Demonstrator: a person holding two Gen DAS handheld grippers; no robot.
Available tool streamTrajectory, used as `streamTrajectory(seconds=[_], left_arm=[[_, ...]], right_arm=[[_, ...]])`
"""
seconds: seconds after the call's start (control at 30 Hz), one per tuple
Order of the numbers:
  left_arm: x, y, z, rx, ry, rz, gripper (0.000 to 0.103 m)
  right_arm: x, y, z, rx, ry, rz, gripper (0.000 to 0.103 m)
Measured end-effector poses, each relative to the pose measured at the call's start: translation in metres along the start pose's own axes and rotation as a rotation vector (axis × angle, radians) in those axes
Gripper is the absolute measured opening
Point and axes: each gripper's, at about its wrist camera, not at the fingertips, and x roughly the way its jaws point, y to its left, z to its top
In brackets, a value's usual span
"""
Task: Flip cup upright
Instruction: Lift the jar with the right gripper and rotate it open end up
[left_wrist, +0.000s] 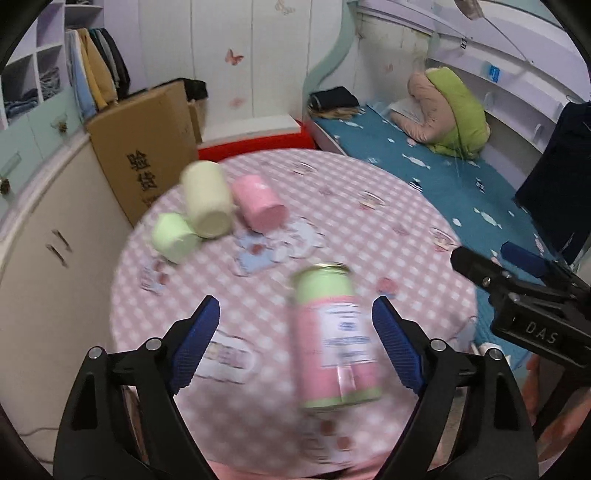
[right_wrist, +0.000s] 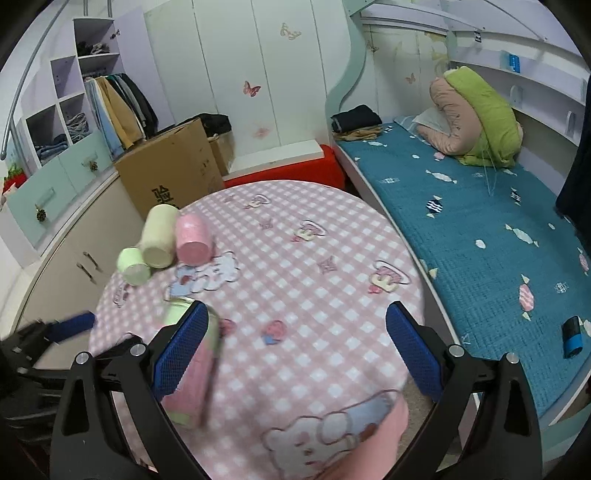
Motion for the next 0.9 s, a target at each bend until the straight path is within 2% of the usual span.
streamTrajectory(seconds=[0.17, 0.27, 0.33, 0.63, 0.67, 0.73, 0.9], left_arm=[[0.018, 0.056, -0.003, -0.048, 0.03, 0.034, 0.085], [0.033, 0.08, -0.009, -0.072, 0.055, 0.022, 0.085], [0.045, 0.094, -0.013, -0.09, 0.079, 0.008, 0.085], [0.09, 0.124, -0.031, -0.135, 0.167, -0.008, 0.085], [0.093, 0.128, -0.032, -0.144, 0.172, -0.009, 0.085], [0.095, 0.134, -0.032, -0.163, 0.173, -0.013, 0.085], [0.093, 0.14, -0.025, -0.194, 0.145, -0.018, 0.085]], right_arm=[[0.035, 0.035, 0.0, 0.002, 0.129, 0.056, 0.093], [0.065, 0.055, -0.004, 0.015, 0.239, 0.071, 0.093], [0.076, 0.064, -0.006, 0.008, 0.27, 0.064, 0.093], [0.131, 0.09, -0.01, -0.022, 0.432, 0.08, 0.093], [0.135, 0.093, -0.009, -0.03, 0.435, 0.087, 0.093], [0.137, 0.096, -0.006, -0.041, 0.431, 0.08, 0.068], [0.127, 0.103, 0.006, -0.112, 0.368, 0.045, 0.068]])
